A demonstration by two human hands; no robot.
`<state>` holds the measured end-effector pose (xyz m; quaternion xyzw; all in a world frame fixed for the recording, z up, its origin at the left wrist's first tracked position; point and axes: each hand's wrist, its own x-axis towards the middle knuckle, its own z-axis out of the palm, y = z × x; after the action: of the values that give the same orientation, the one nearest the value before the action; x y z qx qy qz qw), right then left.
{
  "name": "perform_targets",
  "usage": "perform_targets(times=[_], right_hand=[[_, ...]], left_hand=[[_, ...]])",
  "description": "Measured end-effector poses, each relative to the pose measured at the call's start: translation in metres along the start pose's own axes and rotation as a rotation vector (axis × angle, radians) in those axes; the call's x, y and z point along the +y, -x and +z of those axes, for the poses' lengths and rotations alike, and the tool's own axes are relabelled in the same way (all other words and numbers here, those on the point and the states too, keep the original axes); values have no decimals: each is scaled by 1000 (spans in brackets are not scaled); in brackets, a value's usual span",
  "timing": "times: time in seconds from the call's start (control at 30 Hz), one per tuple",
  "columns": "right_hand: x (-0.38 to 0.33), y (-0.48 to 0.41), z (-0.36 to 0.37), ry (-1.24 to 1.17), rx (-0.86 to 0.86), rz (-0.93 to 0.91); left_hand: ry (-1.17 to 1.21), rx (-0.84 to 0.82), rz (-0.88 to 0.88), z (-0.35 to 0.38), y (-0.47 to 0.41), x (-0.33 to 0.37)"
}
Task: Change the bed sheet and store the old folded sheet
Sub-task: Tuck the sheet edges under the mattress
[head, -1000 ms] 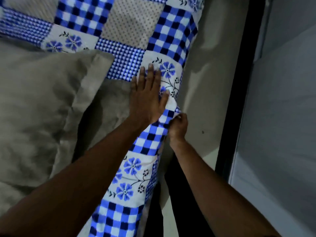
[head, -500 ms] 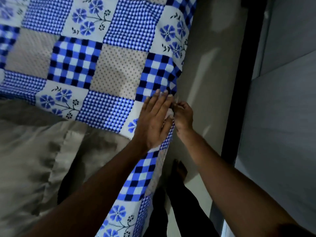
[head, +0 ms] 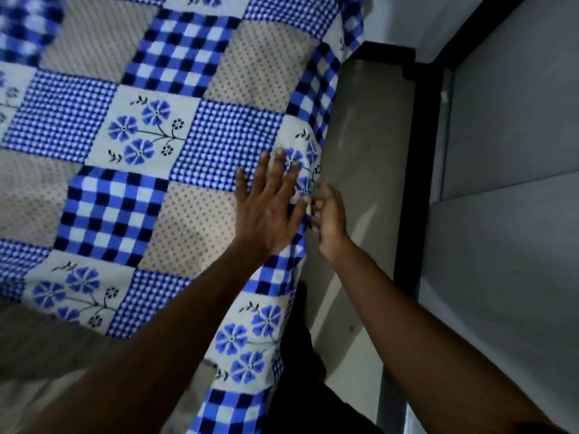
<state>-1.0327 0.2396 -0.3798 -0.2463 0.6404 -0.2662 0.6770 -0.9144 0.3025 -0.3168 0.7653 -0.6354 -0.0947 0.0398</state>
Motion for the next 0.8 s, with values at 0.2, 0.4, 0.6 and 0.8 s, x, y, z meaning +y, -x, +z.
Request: perform_targets(times=[0.2,0.4,0.6,0.8], right_hand=[[-61,-56,37,278,22,-62],[-104,-99,31,402,375,-170],[-180,-143,57,179,142,-551],[-229,-207,103,254,-251,-405]], left_hand=[[-4,-70,108,-8,-73,-11],[73,-69,214,-22,-166,-17],[98,52,47,-39,-258,-21],[-15,-56,-35,-37,-342,-13]])
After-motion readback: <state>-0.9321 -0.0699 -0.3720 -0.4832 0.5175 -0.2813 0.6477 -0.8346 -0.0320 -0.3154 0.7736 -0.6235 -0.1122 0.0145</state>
